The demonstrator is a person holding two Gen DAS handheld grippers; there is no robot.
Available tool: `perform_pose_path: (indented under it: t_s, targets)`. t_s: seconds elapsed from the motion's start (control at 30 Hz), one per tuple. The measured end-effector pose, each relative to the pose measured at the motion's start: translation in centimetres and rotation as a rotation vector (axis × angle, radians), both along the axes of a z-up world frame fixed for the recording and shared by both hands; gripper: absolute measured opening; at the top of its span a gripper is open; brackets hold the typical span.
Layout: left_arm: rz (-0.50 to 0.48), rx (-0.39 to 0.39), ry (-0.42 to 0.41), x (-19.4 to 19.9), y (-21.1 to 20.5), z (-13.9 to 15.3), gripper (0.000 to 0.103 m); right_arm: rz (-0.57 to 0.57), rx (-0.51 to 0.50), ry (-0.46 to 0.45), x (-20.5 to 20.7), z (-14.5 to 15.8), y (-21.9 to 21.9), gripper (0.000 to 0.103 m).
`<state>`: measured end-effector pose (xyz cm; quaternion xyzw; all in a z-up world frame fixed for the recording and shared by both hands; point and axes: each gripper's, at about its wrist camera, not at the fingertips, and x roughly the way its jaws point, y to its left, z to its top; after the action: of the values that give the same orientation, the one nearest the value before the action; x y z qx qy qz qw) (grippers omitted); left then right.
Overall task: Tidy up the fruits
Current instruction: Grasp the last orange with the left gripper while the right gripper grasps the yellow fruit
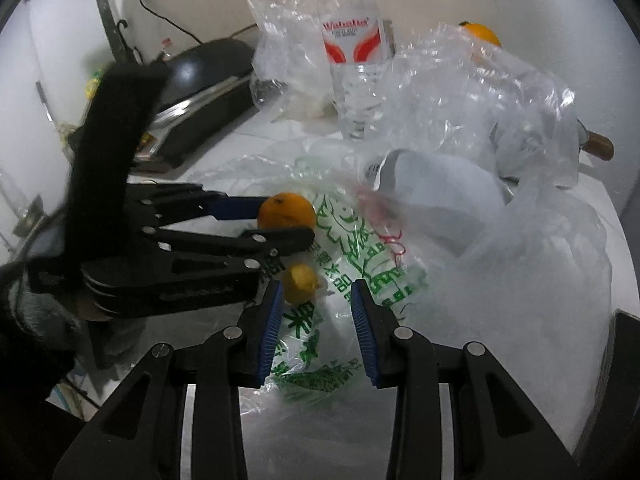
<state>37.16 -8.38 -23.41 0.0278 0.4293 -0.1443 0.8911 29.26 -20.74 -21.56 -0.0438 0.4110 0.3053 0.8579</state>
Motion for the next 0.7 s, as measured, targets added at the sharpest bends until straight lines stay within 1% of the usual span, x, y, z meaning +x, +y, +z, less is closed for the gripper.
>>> perform_pose_path:
  t_s: [0.13, 0.2, 0.37, 0.43, 0.53, 0.7]
  targets:
    - [-0.046, -0.044, 0.005, -0.2, 0.7, 0.1, 0.046, -0.048, -0.043, -0.003, -0.2, -0.5, 0.6, 0.037]
    - [-0.057, -0.070, -0.011, -0.8, 1.5, 0.7, 0.046, -0.075, -0.061, 0.004, -0.3, -1.0, 1.0, 0.037]
    - [-0.096, -0.101, -0.054, -3.1, 3.4, 2.2, 0.046, -0.122, -0.095, -0.003, -0.4, -1.2, 2.4, 0.037]
    - [-0.099, -0.115, -0.072, -4.1, 4.2, 2.6, 0.046, -0.125, -0.116, -0.008, -0.4, -1.1, 3.2, 0.037]
    - [-0.108, -0.147, -0.066, -4.4, 5.1, 2.6, 0.046, -0.152, -0.146, -0.013, -0.2, -1.2, 4.1, 0.037]
    - [-0.109, -0.161, -0.079, -5.4, 5.8, 2.9, 0.046, -0.178, -0.178, -0.002, 0.8, -1.9, 5.0, 0.037]
